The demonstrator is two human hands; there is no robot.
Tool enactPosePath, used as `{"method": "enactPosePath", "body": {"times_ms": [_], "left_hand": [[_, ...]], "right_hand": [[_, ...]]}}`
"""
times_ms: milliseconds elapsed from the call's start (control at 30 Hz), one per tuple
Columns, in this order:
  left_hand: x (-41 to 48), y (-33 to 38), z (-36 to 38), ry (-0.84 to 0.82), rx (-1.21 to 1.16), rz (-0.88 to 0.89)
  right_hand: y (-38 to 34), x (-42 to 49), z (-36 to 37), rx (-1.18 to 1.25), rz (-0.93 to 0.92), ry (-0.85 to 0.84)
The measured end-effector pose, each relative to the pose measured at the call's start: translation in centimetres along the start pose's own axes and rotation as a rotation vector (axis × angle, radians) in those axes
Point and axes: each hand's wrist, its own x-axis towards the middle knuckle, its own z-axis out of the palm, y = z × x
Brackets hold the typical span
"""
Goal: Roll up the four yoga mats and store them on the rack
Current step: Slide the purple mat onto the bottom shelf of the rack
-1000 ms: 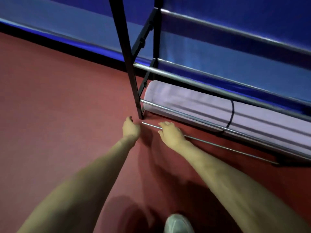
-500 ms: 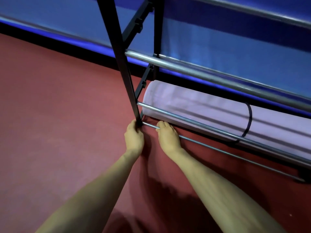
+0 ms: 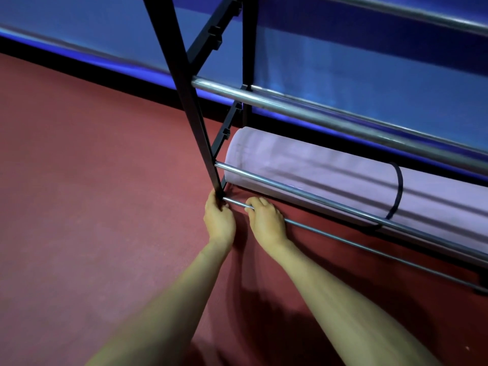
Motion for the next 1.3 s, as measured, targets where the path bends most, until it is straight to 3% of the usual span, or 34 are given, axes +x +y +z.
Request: {"method": "enactPosePath", "body": {"times_ms": [433, 667, 1300], "left_hand": [[0.7, 0.7, -0.8, 0.041, 0.13, 0.024], [0.8, 0.1, -0.8, 0.081, 0.195, 0.092], [-0.3, 0.4, 0.2, 0.094, 0.228, 0.162]], "right_hand": [[-0.3, 0.0, 1.1, 0.029, -0.068, 0.197], [-0.4, 0.8, 0.6, 0.06, -0.007, 0.116], [-0.6, 0.4, 1.4, 0.037, -0.094, 0.308]]}}
